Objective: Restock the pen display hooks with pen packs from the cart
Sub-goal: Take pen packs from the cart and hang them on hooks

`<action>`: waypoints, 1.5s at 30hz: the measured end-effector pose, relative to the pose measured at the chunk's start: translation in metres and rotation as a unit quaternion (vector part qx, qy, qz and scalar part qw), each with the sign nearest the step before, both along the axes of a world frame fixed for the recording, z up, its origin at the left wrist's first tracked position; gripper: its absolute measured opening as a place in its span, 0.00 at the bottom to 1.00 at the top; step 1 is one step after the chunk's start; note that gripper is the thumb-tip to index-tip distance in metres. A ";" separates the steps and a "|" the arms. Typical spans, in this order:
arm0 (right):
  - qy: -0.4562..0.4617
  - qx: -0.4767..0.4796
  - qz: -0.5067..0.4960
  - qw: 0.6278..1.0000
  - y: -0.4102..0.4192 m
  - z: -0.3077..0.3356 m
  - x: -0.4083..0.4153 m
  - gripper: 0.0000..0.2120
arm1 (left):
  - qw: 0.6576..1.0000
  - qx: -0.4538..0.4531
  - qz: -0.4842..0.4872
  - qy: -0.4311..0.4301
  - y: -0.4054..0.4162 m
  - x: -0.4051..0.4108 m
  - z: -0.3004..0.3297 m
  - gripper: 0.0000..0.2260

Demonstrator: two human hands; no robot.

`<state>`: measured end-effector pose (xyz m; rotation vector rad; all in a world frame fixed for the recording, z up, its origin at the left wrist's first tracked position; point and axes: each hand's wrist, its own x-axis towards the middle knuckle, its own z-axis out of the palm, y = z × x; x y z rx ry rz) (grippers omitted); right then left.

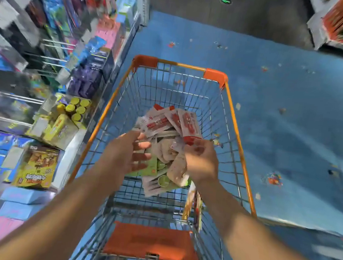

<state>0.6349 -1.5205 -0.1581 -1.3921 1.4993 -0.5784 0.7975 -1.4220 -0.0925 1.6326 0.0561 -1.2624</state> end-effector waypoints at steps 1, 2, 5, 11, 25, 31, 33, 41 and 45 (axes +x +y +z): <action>0.020 0.005 0.008 1.000 -0.011 -0.017 0.004 0.11 | 1.000 0.010 0.003 0.006 -0.007 0.000 -0.014 0.10; 0.042 -0.002 0.017 0.999 -0.019 -0.036 0.007 0.10 | 1.000 0.018 0.006 0.011 -0.014 0.000 -0.027 0.10; 0.115 -0.060 0.034 0.991 -0.042 -0.093 0.015 0.08 | 0.999 0.040 0.025 0.024 -0.031 -0.003 -0.068 0.10; 0.319 -0.092 0.088 0.939 -0.088 -0.179 0.043 0.24 | 0.994 0.076 0.046 0.069 -0.047 -0.002 -0.138 0.10; 0.454 -0.162 0.254 0.839 -0.149 -0.251 0.059 0.30 | 0.985 0.085 0.120 0.095 -0.048 0.006 -0.210 0.07; 0.401 -0.170 0.240 0.868 -0.148 -0.212 0.043 0.35 | 0.981 0.081 0.144 0.105 -0.048 -0.002 -0.194 0.06; 0.351 -0.137 0.205 0.903 -0.131 -0.192 0.041 0.32 | 0.979 0.073 0.151 0.114 -0.050 -0.007 -0.182 0.07; 0.186 -0.196 0.237 0.933 0.009 -0.095 0.027 0.21 | 0.996 -0.019 0.049 0.078 -0.058 -0.029 -0.107 0.29; 0.121 -0.237 0.296 0.917 0.058 -0.056 0.007 0.15 | 0.995 -0.005 0.051 0.087 -0.042 -0.036 -0.087 0.44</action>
